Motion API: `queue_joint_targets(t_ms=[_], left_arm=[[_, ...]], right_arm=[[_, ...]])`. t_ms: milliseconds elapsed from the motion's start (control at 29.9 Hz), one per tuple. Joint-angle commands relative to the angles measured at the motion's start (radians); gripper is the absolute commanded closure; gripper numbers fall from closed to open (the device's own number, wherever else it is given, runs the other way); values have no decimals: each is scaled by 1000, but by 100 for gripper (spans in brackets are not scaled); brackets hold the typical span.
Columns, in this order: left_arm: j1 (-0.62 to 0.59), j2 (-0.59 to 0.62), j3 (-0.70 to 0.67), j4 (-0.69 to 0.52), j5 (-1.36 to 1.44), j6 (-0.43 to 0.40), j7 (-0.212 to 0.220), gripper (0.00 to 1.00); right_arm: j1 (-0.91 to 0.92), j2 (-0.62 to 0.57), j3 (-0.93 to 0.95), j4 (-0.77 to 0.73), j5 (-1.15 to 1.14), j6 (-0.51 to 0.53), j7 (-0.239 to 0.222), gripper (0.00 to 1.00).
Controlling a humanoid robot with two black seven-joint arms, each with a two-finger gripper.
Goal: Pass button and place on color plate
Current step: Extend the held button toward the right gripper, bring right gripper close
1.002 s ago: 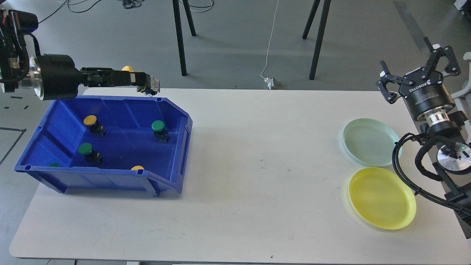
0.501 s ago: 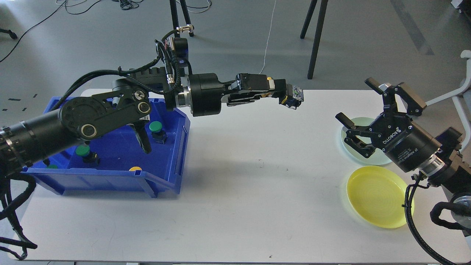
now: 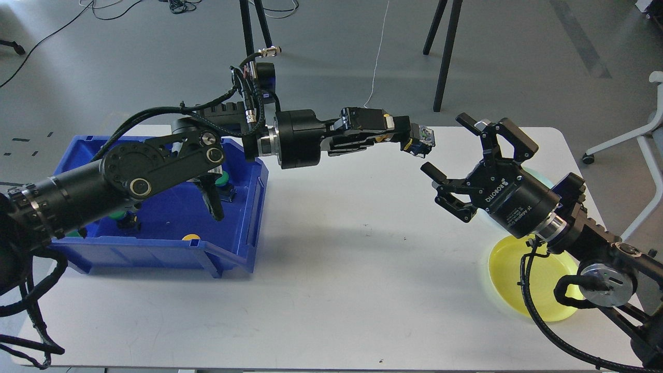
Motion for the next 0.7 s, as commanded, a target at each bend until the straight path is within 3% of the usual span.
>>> queue_joint_targets(t_ms=[0,267,401,501,635,668], left_arm=[[0,1,0,0,0,0,0,100],[0,-1,0,0,-9,-2,0,100],[0,-1,0,0,-9,-2,0,100],[0,-1,0,1,-9,-2,0,100],[0,-1,0,1,-9,0,0,100],[0,-1,0,1,-11,-2,0,100]], right_arm=[[23,42,-9,-29,11,0,0,1],[57,83,-52,-62,14,27,31,6],[63,93,-52,-65,14,32,40,20],[65,90,-53,-67,10,43,83,44],[75,87,-53,-67,7,58,84,83],[76,87,-53,-69,7,58,83,87]])
